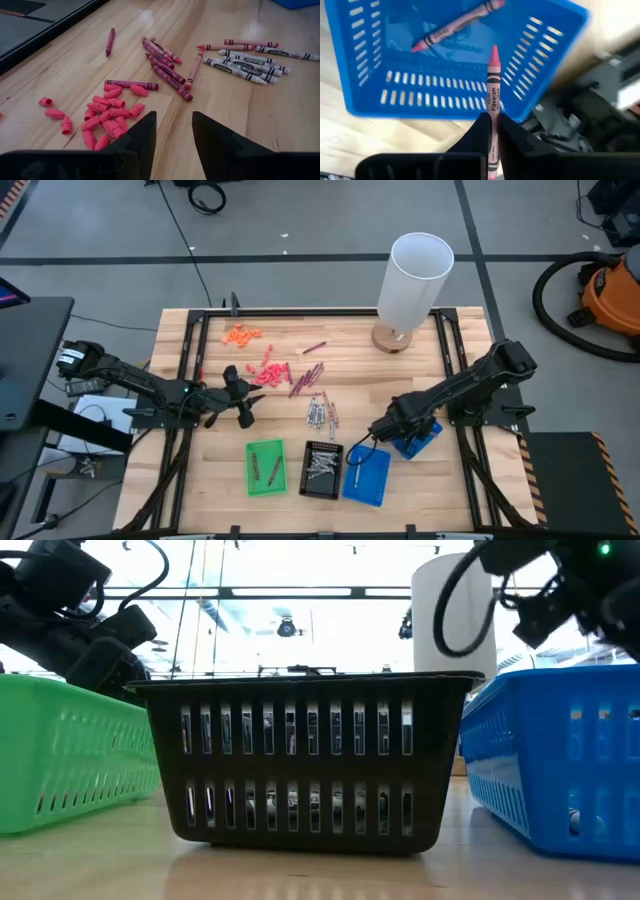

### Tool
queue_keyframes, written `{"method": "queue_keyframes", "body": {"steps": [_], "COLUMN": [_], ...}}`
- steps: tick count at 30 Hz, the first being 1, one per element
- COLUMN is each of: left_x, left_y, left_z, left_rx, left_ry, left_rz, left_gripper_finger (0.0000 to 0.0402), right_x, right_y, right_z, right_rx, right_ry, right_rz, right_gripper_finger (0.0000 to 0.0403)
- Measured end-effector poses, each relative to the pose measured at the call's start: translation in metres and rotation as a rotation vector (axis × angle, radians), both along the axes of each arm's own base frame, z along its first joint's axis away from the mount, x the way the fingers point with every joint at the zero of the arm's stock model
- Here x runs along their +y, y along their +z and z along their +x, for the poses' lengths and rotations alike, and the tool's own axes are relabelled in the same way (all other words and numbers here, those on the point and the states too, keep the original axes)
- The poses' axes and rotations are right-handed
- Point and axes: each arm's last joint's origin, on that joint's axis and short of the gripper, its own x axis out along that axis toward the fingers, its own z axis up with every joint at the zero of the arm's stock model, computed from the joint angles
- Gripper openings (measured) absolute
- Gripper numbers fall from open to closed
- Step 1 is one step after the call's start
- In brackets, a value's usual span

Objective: Sort crayons
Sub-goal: Put the pink crayon into the right blue basket

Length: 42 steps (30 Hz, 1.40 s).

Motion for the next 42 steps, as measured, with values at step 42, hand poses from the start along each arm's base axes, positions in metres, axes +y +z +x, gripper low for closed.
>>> {"method": "queue_keyframes", "body": {"steps": [42], "left_x": [0.0], "left_y": [0.0], "left_z": [0.0], "left_rx": [0.0], "left_ry": [-0.001], "left_rz": [0.002], "left_gripper_finger": [0.0137], "right_x": [-0.021], "right_y": [-0.034], "right_z": [0.001], "right_rx": [-0.108], "right_ry": [0.283], "right_rz": [0.025], "right_gripper_finger": [0.0108]}}
